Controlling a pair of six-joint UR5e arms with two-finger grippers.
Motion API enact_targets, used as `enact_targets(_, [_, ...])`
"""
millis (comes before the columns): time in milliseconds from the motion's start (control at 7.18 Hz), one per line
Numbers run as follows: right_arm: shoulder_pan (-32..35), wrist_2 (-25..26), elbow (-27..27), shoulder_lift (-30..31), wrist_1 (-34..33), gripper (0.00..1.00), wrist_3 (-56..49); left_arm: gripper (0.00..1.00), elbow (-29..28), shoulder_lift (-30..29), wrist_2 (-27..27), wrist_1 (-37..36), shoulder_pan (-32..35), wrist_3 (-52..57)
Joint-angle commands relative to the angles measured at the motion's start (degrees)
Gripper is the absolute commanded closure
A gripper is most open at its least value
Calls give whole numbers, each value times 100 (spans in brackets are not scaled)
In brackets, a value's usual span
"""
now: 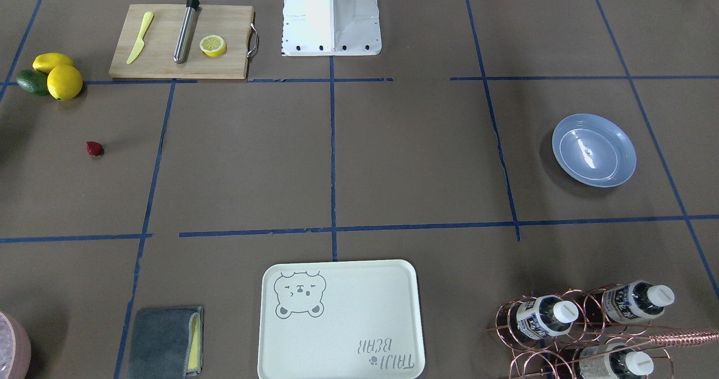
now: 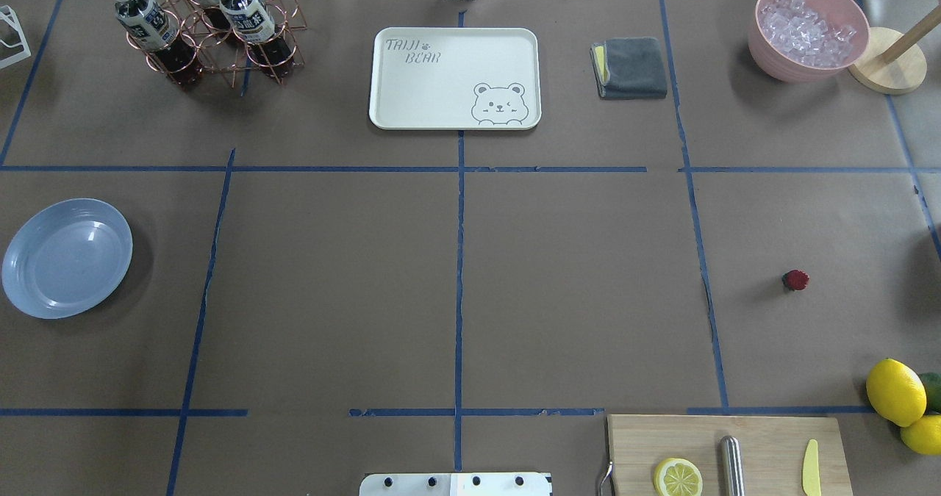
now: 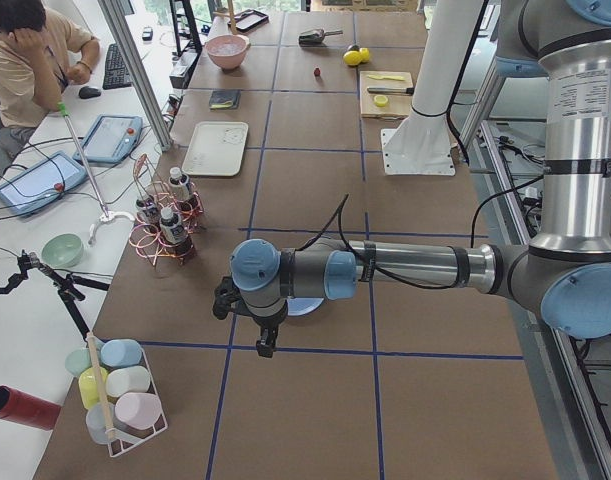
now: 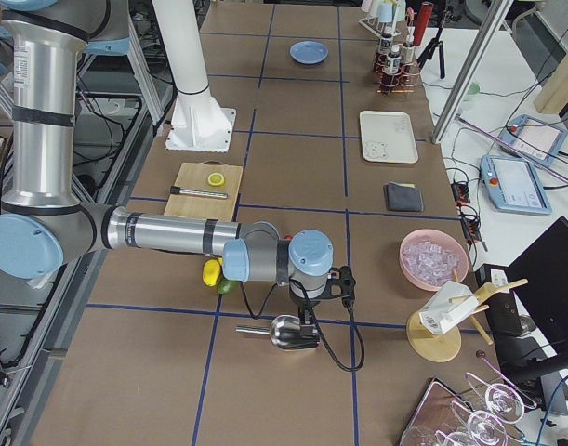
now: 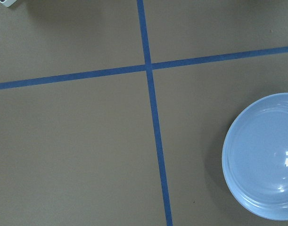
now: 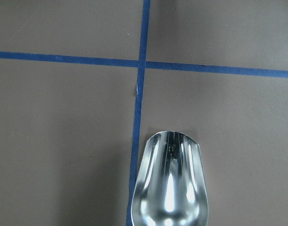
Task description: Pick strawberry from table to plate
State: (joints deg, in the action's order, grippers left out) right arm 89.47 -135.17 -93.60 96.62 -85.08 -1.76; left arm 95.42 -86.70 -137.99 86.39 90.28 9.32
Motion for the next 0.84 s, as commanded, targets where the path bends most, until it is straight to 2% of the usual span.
enact_targets(0, [0,-9,-9,-12,0,0,26,0,12,4,0,1,7,0])
enact_targets(557, [-140,-44,-290,-205,9,0,35,0,125,-40,-35,9,-2,9])
enact_targets(697, [-149,-35,-429,-423,17,0,70,0,161,-49,78,131,-98,9])
